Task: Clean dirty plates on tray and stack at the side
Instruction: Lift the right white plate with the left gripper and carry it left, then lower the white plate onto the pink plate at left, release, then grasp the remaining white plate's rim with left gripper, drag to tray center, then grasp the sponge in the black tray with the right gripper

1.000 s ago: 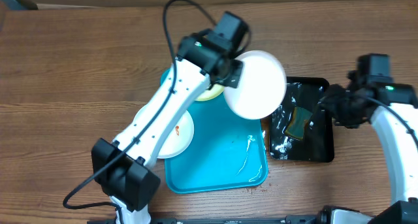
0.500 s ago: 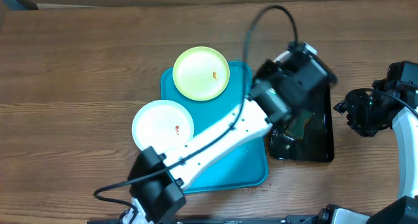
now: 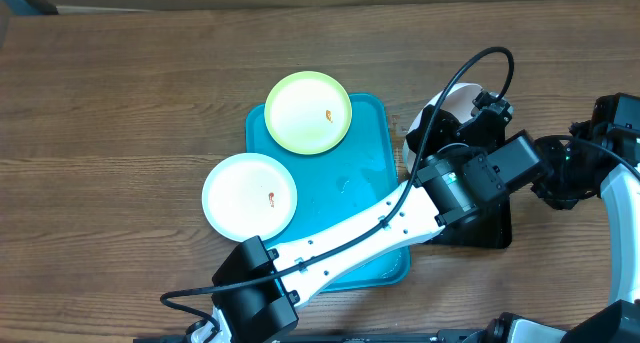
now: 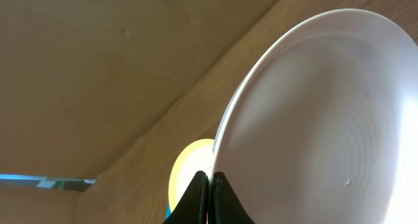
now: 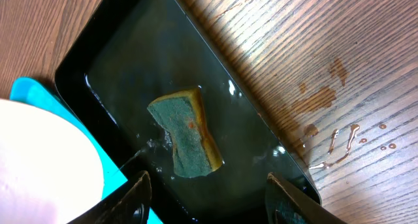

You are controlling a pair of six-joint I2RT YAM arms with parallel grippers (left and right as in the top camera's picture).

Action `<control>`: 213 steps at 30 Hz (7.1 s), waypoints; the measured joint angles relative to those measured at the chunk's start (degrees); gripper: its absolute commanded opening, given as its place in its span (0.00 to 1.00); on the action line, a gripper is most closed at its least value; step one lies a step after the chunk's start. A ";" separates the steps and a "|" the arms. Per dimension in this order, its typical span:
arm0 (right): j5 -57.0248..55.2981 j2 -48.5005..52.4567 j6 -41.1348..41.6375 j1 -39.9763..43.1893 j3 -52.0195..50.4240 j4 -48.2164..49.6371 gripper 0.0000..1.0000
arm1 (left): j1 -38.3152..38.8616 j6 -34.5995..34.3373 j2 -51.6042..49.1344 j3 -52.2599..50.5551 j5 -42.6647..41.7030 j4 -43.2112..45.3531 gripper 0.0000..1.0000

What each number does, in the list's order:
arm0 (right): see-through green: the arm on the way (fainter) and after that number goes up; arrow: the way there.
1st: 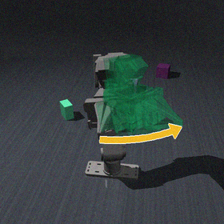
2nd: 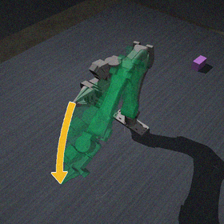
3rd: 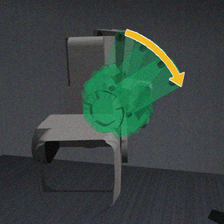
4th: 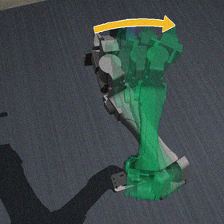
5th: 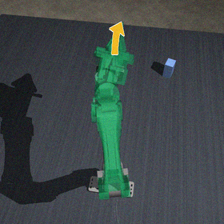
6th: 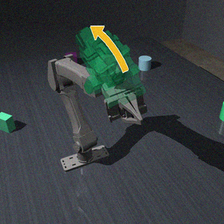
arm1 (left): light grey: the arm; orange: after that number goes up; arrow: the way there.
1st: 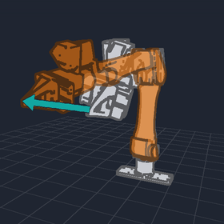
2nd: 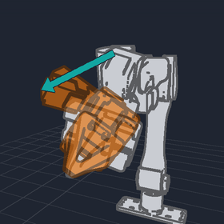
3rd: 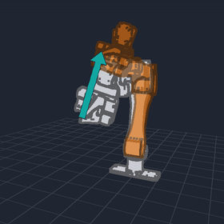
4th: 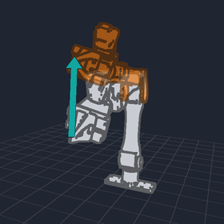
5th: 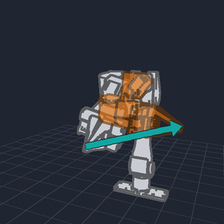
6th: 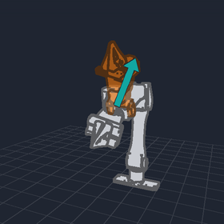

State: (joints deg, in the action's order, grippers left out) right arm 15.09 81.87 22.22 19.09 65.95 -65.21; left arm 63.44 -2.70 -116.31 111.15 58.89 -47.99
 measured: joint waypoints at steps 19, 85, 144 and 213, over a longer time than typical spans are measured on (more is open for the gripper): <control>0.00 0.00 0.00 0.00 0.00 0.02 0.58 | 0.35 0.35 0.00 0.00 1.40 0.00 0.04; 0.48 0.00 -2.43 0.00 0.00 -1.70 0.59 | -91.71 -1.16 20.63 -38.27 -74.88 -15.06 0.61; 9.88 0.00 -11.58 -9.25 0.00 -1.22 0.64 | -50.77 -6.12 20.96 -55.91 -72.11 -1.64 0.41; -9.60 15.34 1.25 -18.60 -7.32 14.45 0.10 | -44.39 -9.35 17.18 -50.16 -67.17 -0.79 0.04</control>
State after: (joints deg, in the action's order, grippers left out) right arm 5.50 97.21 23.46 0.49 58.63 -50.76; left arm 19.05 -12.05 -99.13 60.99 -8.27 -48.77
